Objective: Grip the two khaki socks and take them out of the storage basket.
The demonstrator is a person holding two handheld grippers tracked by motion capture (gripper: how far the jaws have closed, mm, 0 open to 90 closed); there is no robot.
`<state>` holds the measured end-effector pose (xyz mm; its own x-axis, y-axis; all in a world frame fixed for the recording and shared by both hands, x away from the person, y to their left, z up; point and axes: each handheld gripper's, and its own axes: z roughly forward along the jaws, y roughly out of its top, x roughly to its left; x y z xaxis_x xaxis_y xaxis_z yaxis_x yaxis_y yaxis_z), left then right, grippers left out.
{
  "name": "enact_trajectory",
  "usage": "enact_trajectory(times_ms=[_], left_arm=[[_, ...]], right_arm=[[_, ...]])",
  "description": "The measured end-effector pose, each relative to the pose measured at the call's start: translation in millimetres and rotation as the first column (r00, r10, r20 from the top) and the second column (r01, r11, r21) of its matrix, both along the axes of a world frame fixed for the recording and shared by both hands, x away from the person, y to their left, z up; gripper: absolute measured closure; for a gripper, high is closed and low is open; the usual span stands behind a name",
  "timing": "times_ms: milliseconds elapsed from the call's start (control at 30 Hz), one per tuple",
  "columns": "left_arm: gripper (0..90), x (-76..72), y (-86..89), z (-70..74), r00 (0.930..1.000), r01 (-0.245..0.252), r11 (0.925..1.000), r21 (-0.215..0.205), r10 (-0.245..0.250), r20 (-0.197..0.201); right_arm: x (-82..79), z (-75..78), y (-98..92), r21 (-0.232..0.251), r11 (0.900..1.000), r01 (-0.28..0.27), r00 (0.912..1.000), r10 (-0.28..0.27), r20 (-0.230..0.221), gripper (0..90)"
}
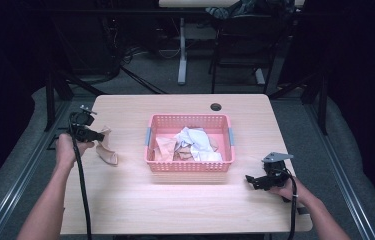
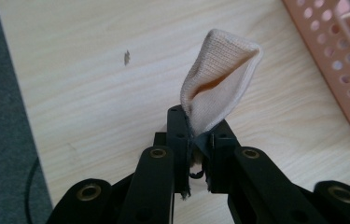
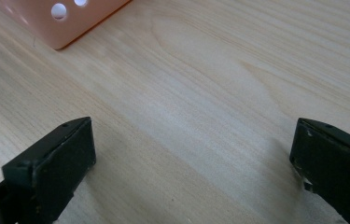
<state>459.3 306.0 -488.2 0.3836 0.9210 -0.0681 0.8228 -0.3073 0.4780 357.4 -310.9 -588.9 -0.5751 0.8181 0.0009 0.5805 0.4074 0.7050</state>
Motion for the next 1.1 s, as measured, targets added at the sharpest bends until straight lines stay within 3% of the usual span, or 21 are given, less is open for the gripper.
enact_trajectory(times_ms=[267,367,433,533,633,833,1100], left_arm=[[79.1,2.4,-3.5,-37.2,0.9974,-0.028,0.9996,-0.010,0.027,-0.067],[70.0,3.3,-2.1,-45.8,0.9953,-0.042,0.9987,-0.029,0.039,-0.089],[59.9,3.1,-0.3,-46.1,0.9953,-0.056,0.9977,-0.036,0.053,-0.081],[40.4,0.0,0.8,-39.0,0.9968,-0.067,0.9974,-0.026,0.066,-0.045],[27.3,-3.2,3.7,-25.6,0.9972,-0.073,0.9957,-0.056,0.072,-0.017],[15.2,-9.1,1.5,9.5,0.9963,-0.053,0.9954,-0.081,0.058,0.063],[2.2,-11.6,-18.6,50.7,0.9928,0.014,0.9966,-0.081,-0.005,0.120]], right_arm=[[0.0,0.0,0.0,0.000,1.000,0.000,1.0000,0.000,0.000,0.0],[0.1,0.0,0.0,0.000,1.000,-0.001,1.0000,0.001,0.001,0.0],[0.0,0.0,0.0,0.000,1.000,0.000,1.0000,0.000,0.000,0.0],[0.1,0.0,0.0,0.000,1.000,-0.001,1.0000,0.001,0.001,0.0],[0.0,0.0,0.0,0.000,1.000,0.000,1.0000,0.000,0.000,0.0],[0.0,0.0,0.0,0.000,1.000,0.000,1.0000,0.000,0.000,0.0],[0.0,0.0,0.0,0.000,1.000,0.000,1.0000,0.000,0.000,0.0]])
